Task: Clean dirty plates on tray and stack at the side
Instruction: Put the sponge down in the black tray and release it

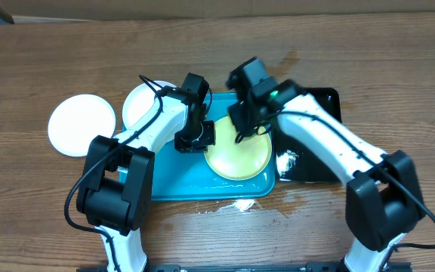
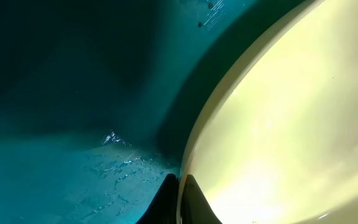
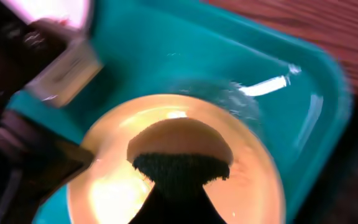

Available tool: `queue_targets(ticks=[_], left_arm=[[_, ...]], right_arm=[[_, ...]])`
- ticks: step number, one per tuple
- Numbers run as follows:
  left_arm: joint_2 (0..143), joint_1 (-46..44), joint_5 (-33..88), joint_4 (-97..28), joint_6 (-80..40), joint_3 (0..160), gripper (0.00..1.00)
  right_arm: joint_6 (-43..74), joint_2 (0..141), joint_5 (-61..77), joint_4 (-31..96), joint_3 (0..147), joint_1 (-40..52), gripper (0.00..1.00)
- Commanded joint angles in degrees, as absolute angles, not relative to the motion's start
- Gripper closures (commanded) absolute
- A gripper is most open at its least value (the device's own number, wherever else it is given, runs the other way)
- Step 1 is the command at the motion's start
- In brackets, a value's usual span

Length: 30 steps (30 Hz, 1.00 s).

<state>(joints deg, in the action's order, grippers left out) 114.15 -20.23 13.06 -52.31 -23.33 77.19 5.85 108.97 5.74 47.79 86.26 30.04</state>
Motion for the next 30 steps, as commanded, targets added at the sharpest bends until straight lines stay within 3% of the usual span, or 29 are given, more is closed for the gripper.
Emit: queue_targets(ticks=[1,10,24,26,30], left_arm=[[114.7,-20.6,14.4,-52.2,-21.8,77.1,0.96],[114.7,-19.4,14.9,-53.6,-21.8,77.2,0.96],[114.7,-16.8,18.1,-60.2,-20.3,83.7,0.96],[114.7,-16.8,18.1,-61.0,-20.3,84.6,0.96],[114.7,-16.8,19.2,-62.5,-19.8,86.2,0.96]], right_arm=[[9.5,107.0,6.2,50.0,87.5,25.0,0.96],[12.0,107.0,6.5,58.4,87.4,11.9,0.96],[11.6,107.1,6.0,59.9,84.6,6.2,0.67],[11.6,107.1,6.0,59.9,84.6,6.2,0.6],[11.6,107.1,6.0,60.0,84.6,6.2,0.28]])
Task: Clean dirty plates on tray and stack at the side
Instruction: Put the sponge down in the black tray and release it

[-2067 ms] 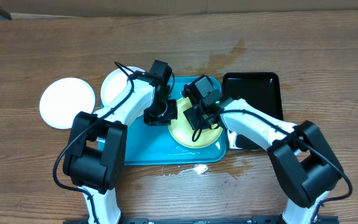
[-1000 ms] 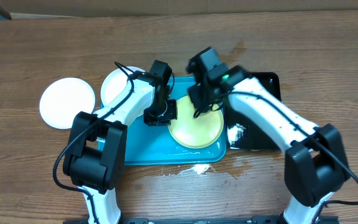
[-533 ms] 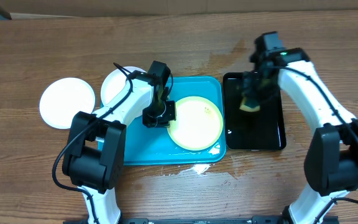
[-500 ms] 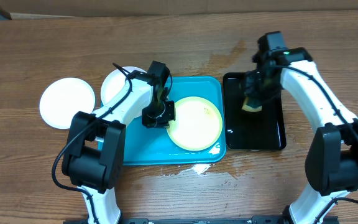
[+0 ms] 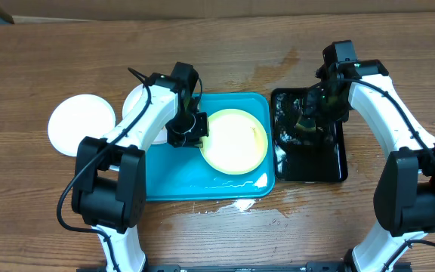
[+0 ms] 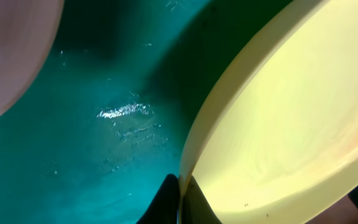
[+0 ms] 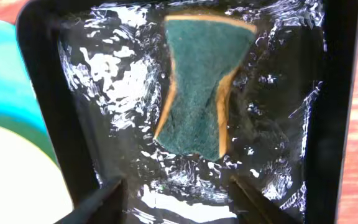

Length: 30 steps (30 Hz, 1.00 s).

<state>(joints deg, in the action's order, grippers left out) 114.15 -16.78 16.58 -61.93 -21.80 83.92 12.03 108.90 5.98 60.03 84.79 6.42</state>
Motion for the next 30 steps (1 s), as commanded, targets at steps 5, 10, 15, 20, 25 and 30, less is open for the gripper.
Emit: queue_targets(ticks=[5,10,15,20,25,30], left_arm=[[114.7,-16.8,22.2,-63.5,-19.2,87.7,0.96],[114.7,-16.8,22.5,-65.6,-18.8,89.6,0.96],[114.7,-16.8,22.5,-67.7,-18.6,90.7,0.96],[114.7,-16.8,22.5,-70.1,-18.6,91.2,0.96],[114.7,-16.9,22.5,-72.9,-18.4,93.1,0.96],[114.7,-17.1,20.3,-77.0,-18.0,98.0,0.96]], right_arm=[[11.6,107.1,6.1,60.4,84.6,6.2,0.0],[11.6,107.1,6.1,60.3,84.6,6.2,0.0],[12.0,107.0,6.1,59.1,85.1,5.5,0.0],[12.3,107.0,6.5,59.1,85.6,3.6,0.0],[12.2,107.0,6.4,59.0,85.6,1.7,0.0],[12.2,107.0,6.1,58.8,85.6,1.0,0.0]])
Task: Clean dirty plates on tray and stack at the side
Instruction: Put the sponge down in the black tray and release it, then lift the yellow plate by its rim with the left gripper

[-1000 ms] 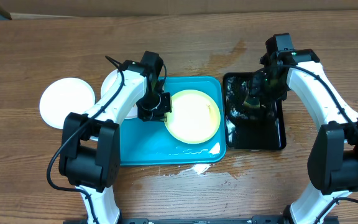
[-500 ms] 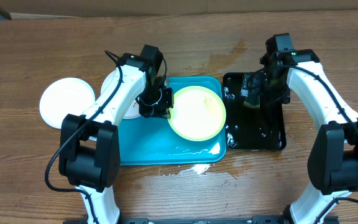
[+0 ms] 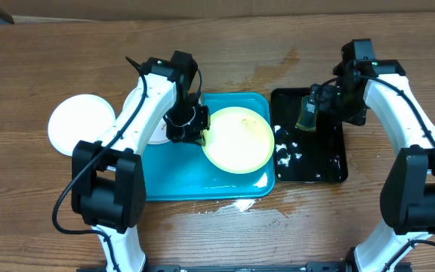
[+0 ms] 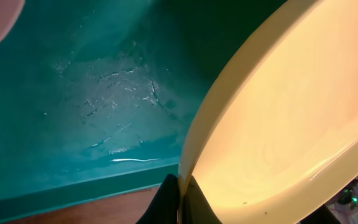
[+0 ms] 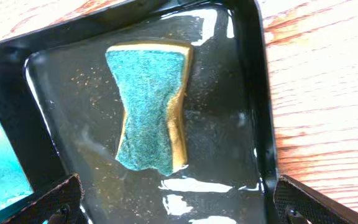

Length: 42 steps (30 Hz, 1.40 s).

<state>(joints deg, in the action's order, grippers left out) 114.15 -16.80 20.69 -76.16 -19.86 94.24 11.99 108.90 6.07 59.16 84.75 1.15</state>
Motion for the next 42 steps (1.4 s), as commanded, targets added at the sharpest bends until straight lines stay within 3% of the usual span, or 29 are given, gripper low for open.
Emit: queue_targets(ticks=[1,13,42], left_arm=[[114.7,-17.3,19.9,-77.6,-18.0,99.0,0.96],[114.7,-20.3,19.5,-78.6,-19.3,103.8,0.96],[114.7,-26.4,16.9,-67.8,-23.0,103.8,0.96]], right_arm=[[12.2,107.0,6.1,58.8,85.6,1.0,0.0],[12.2,107.0,6.1,58.8,85.6,1.0,0.0],[12.2,107.0,6.1,58.8,85.6,1.0,0.0]])
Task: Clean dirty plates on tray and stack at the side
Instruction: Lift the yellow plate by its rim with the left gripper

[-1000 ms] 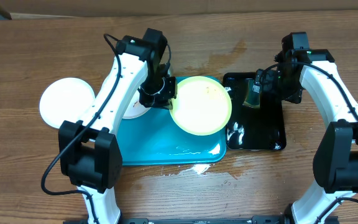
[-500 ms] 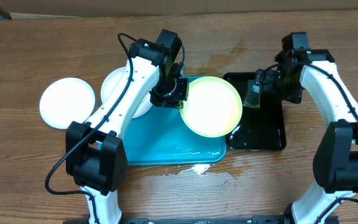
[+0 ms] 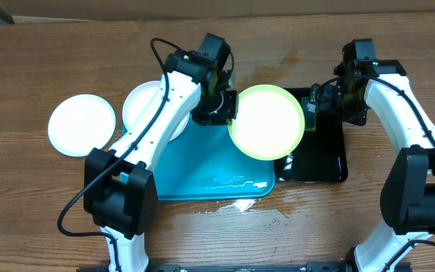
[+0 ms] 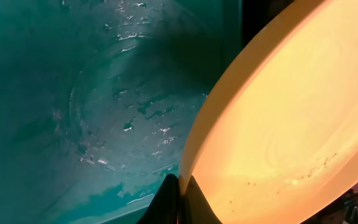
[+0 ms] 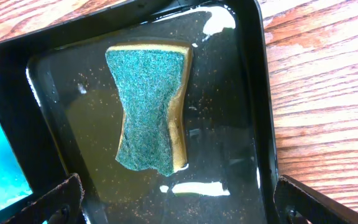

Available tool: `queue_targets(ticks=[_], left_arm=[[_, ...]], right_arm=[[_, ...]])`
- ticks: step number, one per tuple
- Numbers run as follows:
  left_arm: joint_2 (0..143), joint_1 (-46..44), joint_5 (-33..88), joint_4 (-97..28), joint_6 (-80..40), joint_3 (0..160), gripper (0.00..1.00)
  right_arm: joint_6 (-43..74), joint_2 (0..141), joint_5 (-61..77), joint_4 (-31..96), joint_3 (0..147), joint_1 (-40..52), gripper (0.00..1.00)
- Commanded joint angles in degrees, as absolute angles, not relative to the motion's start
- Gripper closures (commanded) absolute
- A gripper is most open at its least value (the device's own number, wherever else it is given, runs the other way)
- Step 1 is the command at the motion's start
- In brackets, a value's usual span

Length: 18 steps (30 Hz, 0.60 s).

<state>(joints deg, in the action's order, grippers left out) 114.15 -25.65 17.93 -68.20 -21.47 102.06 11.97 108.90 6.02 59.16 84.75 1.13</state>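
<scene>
My left gripper (image 3: 226, 113) is shut on the left rim of a yellow plate (image 3: 266, 122), held in the air across the teal tray's right edge and the black tray (image 3: 337, 162). Close up, the plate (image 4: 291, 130) carries small dark specks and my left gripper (image 4: 180, 186) pinches its rim. The teal tray (image 3: 195, 170) below is wet and holds no plate. My right gripper (image 5: 176, 196) hangs open above the black tray (image 5: 260, 112), where a green and yellow sponge (image 5: 151, 106) lies in dirty water. The sponge (image 3: 308, 117) shows just past the plate's right rim.
Two white plates lie on the wooden table left of the teal tray: one (image 3: 82, 125) far left, another (image 3: 143, 106) partly under my left arm. A splash of water (image 3: 236, 204) marks the table in front of the teal tray.
My left gripper has carried the yellow plate rightward, from over the teal tray to above the seam between the two trays. The right gripper has stayed open above the sponge.
First my right gripper held the sponge on the yellow plate in the teal tray, the left pinching the plate's rim. Then the sponge lay in the black tray with the right gripper open. The left has since raised the plate and shifted it right.
</scene>
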Motion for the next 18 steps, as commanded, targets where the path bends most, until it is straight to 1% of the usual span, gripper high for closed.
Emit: queue_targets(ticks=[1,15,18], left_arm=[[114.7,-26.6,16.8,-67.5,-23.0,103.8,0.96],[114.7,-27.8,16.1,-65.0,-23.3,103.8,0.96],[114.7,-27.8,16.1,-64.2,-23.4,103.8,0.96]], right_arm=[[12.2,107.0,6.1,58.8,85.6,1.0,0.0],[12.3,107.0,6.1,58.8,85.6,1.0,0.0],[12.1,107.0,5.6,55.2,85.6,1.0,0.0]])
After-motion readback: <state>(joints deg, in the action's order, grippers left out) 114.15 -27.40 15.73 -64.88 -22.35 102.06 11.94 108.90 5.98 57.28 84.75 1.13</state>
